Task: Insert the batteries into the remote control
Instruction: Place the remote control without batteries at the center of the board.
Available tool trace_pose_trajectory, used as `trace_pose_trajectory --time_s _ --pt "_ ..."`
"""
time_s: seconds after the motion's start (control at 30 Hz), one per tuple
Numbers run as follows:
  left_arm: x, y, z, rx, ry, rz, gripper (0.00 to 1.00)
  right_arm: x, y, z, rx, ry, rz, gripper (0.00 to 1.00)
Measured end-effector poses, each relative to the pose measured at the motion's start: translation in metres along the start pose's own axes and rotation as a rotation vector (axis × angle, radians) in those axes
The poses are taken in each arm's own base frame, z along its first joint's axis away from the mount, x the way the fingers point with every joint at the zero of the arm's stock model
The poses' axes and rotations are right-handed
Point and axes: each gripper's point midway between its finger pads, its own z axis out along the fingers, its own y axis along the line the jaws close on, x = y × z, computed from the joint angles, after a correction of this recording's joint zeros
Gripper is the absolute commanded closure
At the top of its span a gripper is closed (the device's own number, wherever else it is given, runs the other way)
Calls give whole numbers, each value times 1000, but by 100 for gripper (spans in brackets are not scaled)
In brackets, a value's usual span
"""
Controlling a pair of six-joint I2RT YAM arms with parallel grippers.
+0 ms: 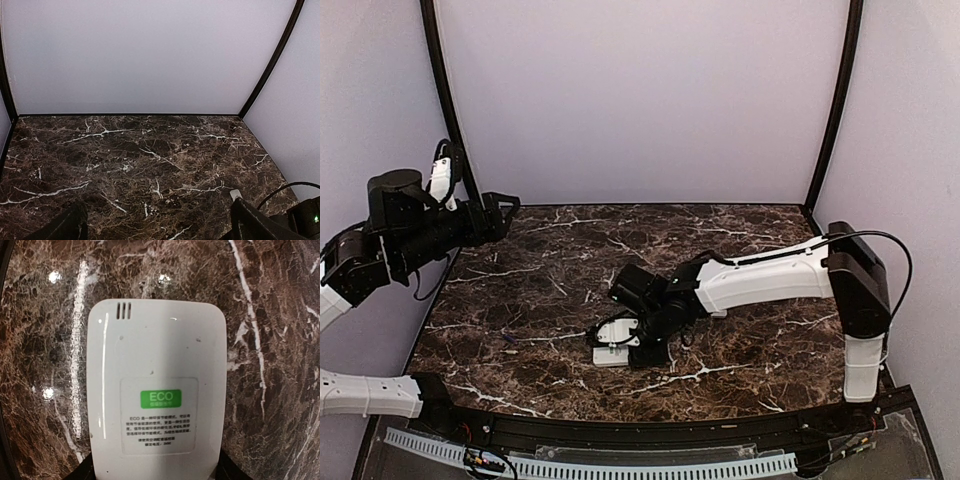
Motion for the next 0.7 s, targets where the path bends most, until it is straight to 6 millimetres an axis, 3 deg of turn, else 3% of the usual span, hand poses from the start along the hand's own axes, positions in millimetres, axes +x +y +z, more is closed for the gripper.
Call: trace_pose_trajectory --time_s 0.17,0.4,0.7 --pt "10 7 0 -29 29 21 1 16 9 28 -58 79 3 78" --pt "7 13 -4 -53 16 30 1 14 11 29 -79 97 23 50" --pt "7 16 -5 -66 13 47 1 15 11 30 -85 130 52 41"
